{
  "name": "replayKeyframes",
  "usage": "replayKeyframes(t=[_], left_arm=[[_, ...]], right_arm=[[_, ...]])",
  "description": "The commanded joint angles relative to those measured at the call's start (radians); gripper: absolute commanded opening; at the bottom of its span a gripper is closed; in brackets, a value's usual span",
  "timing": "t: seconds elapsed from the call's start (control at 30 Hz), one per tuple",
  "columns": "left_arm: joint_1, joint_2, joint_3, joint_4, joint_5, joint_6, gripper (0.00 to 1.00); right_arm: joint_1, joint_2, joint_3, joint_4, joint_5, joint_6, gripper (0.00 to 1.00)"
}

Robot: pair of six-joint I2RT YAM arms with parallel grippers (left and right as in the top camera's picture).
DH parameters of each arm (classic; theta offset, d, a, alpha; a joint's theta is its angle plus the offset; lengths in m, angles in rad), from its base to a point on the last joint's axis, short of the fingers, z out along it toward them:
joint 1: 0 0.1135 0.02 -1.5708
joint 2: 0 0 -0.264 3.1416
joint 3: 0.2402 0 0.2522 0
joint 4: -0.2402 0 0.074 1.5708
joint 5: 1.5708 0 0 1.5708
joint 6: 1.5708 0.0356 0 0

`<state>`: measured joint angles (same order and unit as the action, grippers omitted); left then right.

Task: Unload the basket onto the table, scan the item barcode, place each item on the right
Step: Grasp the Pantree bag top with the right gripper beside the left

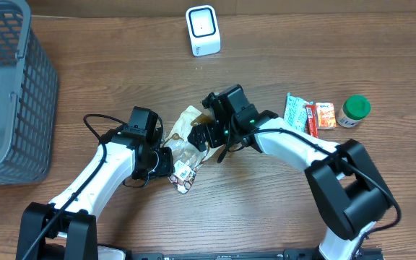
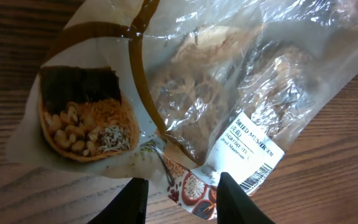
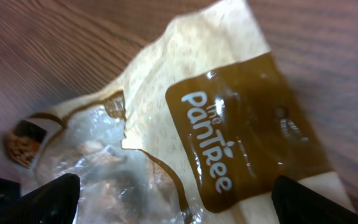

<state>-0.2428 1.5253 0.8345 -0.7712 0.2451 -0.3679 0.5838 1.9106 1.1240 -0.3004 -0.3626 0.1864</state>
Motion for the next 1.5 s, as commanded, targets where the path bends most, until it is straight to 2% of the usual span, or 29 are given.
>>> replayKeyframes(t=[0.0,0.23,0.33,0.47,0.63,0.83,0.93,1.07,1.23,1.47], left_arm=[[-0.009,0.006,-0.008,0.003,-0.013,-0.014,0.28],[-0.009,0.006,-0.008,0.013,-0.059,-0.013,0.29],[-0.009,0.006,-0.008,0.025,-0.103,-0.013,0.3],[-0.009,0.006,-0.008,0.062,-0.13,-0.013,0.29],[-0.009,0.006,-0.011,0.098,-0.133,-0.014,0.29],[-0.009,0.006,-0.037,0.135,-0.172,-0.014,0.29],[-0.006,0.006,-0.037,0.142,-0.175,-0.013,0.33],[-0.006,0.006,-0.037,0.147,-0.175,-0.014,0.34],[-0.006,0.006,-0.039,0.148,-0.178,-0.013,0.37],[-0.006,0.006,-0.041,0.149,-0.204,-0.013,0.36]], right_arm=[[0.018,0.056,-0.005,-0.006,-0.015,0.035,1.0],[0.018,0.042,-0.005,-0.161,-0.044,0.128,0.99],[0.018,0.042,-0.005,-0.214,-0.072,0.129,0.96],[0.026,0.042,-0.005,-0.23,-0.137,0.13,0.89],[0.05,0.042,-0.005,-0.207,-0.132,0.167,0.89],[0.05,0.031,0.028,-0.209,-0.002,0.207,0.88],[0.049,-0.001,0.077,-0.233,0.043,0.207,0.89],[0.049,-0.032,0.105,-0.23,0.132,0.207,0.94],[0.052,-0.011,0.104,-0.222,0.169,0.207,0.95],[0.072,0.035,0.097,-0.19,0.22,0.165,0.96]])
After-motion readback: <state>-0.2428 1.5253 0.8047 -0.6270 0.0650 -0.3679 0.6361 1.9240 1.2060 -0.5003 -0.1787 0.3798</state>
